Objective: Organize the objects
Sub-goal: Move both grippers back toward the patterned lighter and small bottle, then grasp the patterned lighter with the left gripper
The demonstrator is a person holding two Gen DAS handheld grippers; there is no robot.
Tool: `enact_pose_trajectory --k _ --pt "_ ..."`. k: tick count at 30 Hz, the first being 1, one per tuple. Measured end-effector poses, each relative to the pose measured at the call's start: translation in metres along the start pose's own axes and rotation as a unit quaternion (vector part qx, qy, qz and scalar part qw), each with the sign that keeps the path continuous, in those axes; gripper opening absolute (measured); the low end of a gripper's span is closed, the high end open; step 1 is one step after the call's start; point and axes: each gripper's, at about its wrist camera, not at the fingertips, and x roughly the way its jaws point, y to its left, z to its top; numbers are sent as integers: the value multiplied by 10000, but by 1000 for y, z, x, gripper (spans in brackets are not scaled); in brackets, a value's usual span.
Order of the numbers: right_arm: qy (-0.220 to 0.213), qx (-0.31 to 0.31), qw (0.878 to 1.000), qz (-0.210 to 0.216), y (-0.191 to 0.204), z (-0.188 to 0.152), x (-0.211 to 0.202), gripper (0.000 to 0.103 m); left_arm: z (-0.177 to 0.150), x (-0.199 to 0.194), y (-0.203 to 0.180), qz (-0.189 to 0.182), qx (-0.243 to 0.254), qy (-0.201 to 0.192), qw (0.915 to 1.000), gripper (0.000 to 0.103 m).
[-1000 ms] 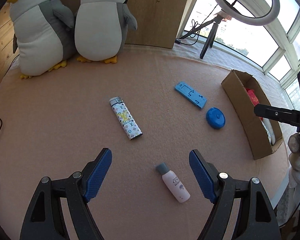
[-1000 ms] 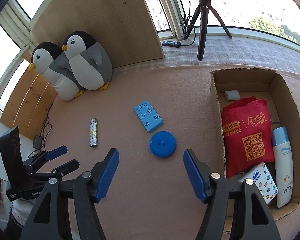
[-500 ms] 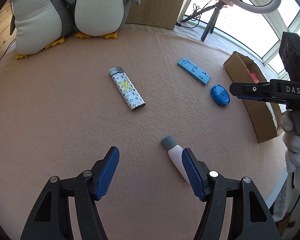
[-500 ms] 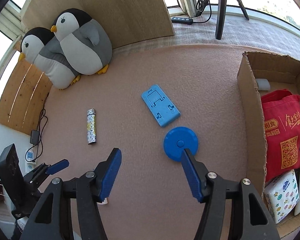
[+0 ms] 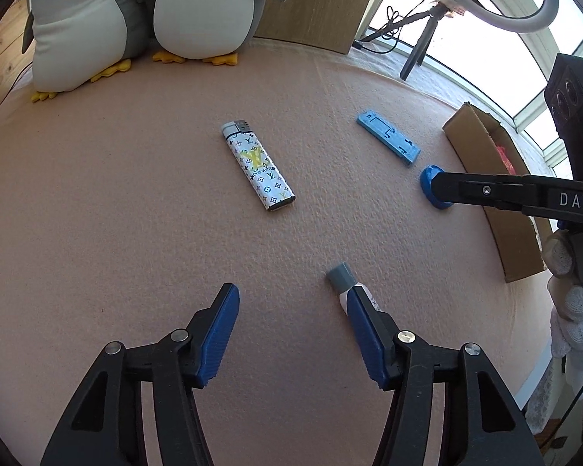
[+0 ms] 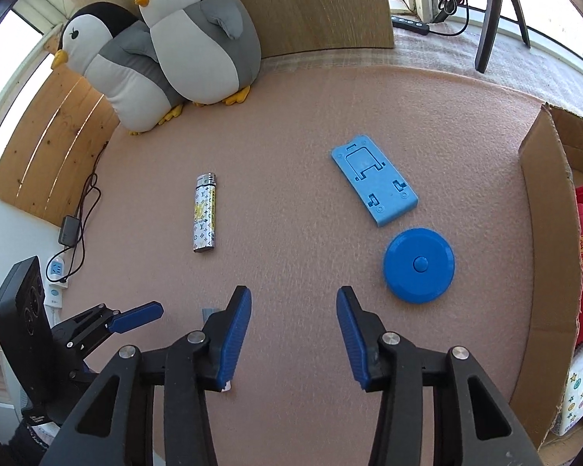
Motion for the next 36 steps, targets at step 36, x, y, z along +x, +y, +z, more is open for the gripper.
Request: enact_pose_trajectory --k 36 --pt "-69 196 9998 -58 -1 13 -5 42 100 59 18 757 -12 255 9968 35"
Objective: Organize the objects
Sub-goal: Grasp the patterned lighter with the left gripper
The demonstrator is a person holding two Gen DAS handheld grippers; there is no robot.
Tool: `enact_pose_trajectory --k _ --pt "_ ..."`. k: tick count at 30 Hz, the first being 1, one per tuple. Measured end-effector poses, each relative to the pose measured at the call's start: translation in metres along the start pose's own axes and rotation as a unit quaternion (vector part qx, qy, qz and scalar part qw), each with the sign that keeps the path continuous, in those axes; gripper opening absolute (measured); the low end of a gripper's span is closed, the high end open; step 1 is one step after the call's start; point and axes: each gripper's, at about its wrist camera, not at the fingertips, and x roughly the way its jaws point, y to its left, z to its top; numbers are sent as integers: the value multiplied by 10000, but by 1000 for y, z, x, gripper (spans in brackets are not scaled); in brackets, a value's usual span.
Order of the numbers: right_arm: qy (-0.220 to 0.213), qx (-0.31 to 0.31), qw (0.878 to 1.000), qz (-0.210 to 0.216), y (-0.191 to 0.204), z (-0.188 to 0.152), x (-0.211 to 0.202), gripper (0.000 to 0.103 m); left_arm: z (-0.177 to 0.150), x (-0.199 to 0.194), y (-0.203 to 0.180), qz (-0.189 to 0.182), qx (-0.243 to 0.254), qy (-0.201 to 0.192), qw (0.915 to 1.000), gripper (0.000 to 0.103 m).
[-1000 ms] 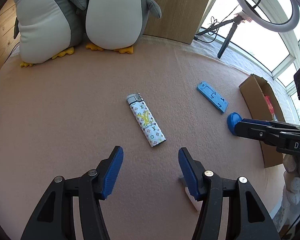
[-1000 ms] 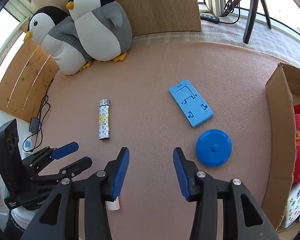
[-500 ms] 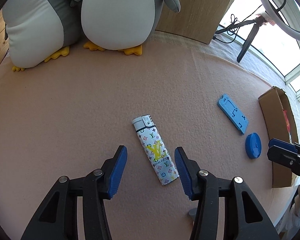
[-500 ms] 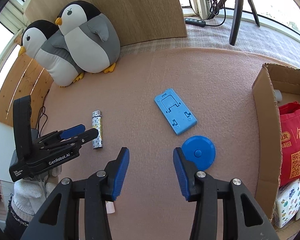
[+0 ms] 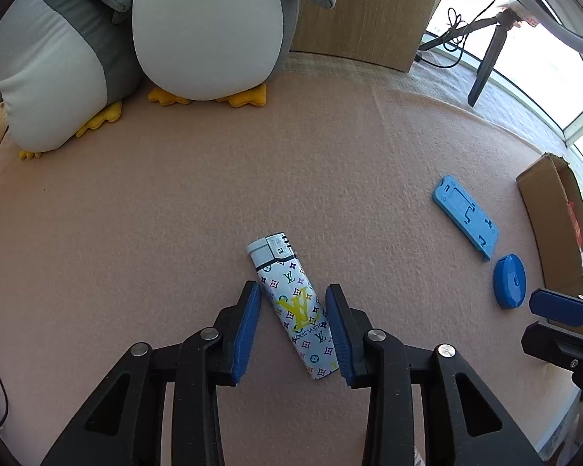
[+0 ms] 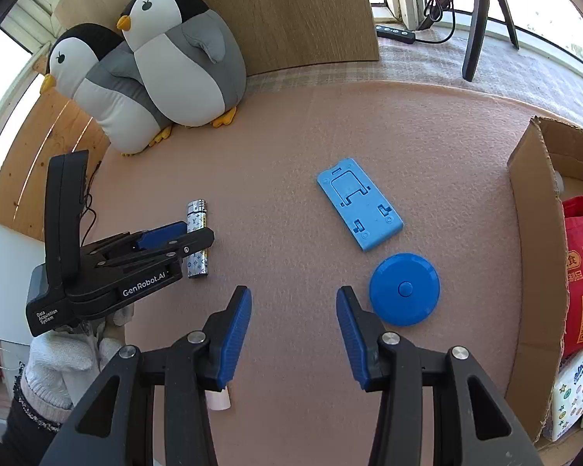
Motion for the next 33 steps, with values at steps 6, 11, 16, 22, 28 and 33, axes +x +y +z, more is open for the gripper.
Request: enact_pose_trajectory --k 6,11,16,22,28,33 --pt "-37 23 10000 -56 2 -8 -4 42 -6 -2 5 18 75 -59 10000 26" --pt "-58 -61 9999 -129 8 -17 -5 42 -16 -8 14 -11 108 -120 9999 24" --pt "-6 -193 9998 -91 23 -32 0 42 -37 -16 23 -58 200 -154 9997 24" --pt "157 -596 9979 -203 49 -55 16 42 -69 -29 30 3 178 -182 9997 24" --pt "345 -905 9950 -241 72 -73 33 42 -110 -43 34 77 242 -179 9995 24" --pt "460 -1053 9929 -307 85 -80 46 42 -136 -60 44 30 165 -143 9998 24"
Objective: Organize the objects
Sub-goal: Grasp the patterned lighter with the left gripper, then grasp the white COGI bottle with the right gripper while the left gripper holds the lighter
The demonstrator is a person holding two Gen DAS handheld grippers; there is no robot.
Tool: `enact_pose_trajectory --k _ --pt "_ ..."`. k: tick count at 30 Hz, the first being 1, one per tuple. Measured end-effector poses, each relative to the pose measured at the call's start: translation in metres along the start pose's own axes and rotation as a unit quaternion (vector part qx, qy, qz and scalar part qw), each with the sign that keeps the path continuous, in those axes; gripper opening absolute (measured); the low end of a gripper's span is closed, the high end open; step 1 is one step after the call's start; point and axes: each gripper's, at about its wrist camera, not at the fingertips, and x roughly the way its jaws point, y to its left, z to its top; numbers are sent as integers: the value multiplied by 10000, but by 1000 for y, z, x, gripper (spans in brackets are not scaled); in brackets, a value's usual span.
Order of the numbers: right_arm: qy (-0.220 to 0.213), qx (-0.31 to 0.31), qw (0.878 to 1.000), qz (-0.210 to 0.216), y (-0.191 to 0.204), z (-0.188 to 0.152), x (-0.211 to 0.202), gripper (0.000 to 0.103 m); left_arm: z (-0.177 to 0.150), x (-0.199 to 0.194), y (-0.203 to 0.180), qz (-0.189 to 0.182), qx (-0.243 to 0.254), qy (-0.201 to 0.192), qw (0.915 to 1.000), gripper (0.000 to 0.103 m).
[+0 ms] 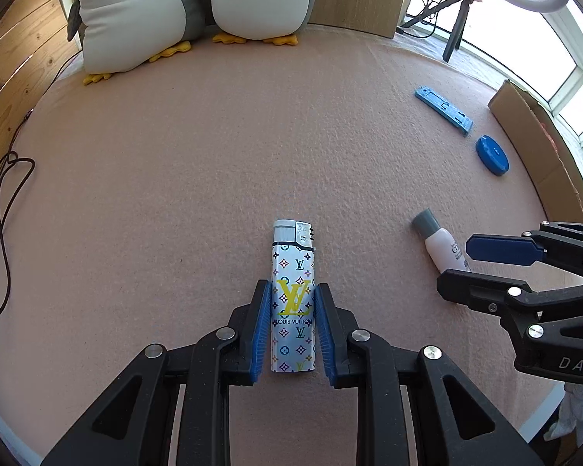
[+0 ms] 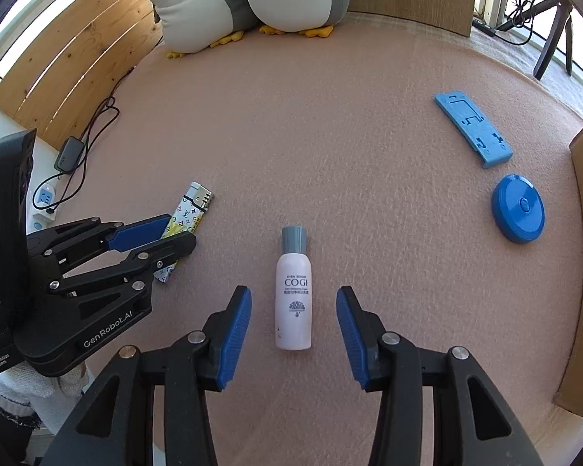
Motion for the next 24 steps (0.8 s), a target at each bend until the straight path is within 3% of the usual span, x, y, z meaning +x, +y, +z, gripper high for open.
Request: enact_pose_trajectory --k 11,18,24 --pt "159 -272 9987 -410 18 5 17 41 -21 -9 8 -56 -69 -18 10000 24" --pt "154 -514 9951 -831 24 5 21 20 -23 -11 9 -82 -117 -36 9999 24" --pt "96 -539 9952 -814 22 1 19 19 -24 -11 6 -175 -120 -25 9998 24"
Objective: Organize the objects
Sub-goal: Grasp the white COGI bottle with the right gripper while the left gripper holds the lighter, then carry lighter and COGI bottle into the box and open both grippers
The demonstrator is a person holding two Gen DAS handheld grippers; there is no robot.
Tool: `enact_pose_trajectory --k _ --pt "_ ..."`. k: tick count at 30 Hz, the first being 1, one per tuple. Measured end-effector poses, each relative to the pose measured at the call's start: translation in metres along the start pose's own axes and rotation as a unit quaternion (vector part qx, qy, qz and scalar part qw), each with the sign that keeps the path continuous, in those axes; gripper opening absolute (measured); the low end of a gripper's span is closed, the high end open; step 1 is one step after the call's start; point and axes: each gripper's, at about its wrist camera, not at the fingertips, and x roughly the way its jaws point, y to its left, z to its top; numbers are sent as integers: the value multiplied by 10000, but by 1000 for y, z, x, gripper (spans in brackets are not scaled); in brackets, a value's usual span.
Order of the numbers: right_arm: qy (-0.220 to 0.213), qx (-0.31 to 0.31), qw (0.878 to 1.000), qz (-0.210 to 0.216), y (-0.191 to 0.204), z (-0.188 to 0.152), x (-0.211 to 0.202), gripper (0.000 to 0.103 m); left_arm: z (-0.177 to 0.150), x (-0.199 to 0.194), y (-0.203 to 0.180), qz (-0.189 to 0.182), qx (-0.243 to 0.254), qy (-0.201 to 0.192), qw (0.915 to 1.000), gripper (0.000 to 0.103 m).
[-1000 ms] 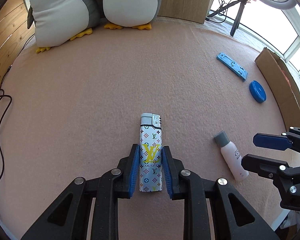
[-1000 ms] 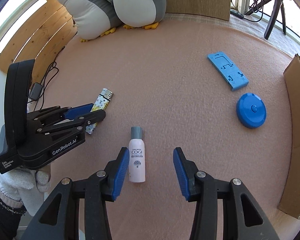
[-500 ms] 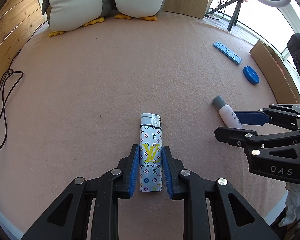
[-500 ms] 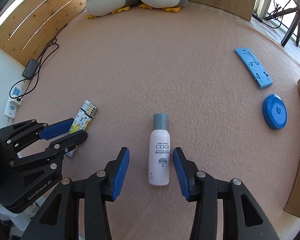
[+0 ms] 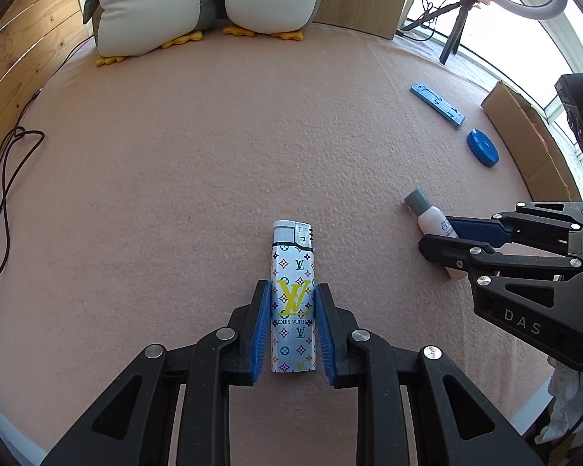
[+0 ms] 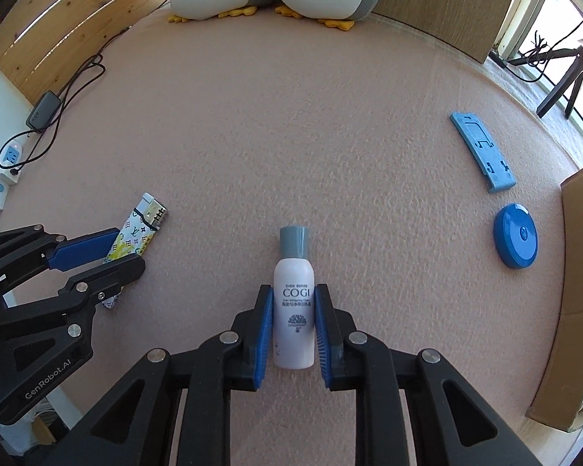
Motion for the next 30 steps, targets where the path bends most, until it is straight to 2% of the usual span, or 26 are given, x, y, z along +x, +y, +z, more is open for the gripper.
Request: enact_pose_trajectory --k 5,16,23,30 --pt "-74 158 9997 179 -7 -10 -4 19 -1 1 -12 -161 10 34 9999 24" --pt "-533 937 9924 587 -56 -45 -42 19 10 -11 -42 -487 -2 -62 9988 24" --pt "-928 1230 9869 477 -100 -64 -82 19 39 -23 -90 -676 329 -270 9968 24" --pt "-1254 1571 9793 226 -160 -82 -115 19 78 -26 -155 -900 687 -455 9925 24"
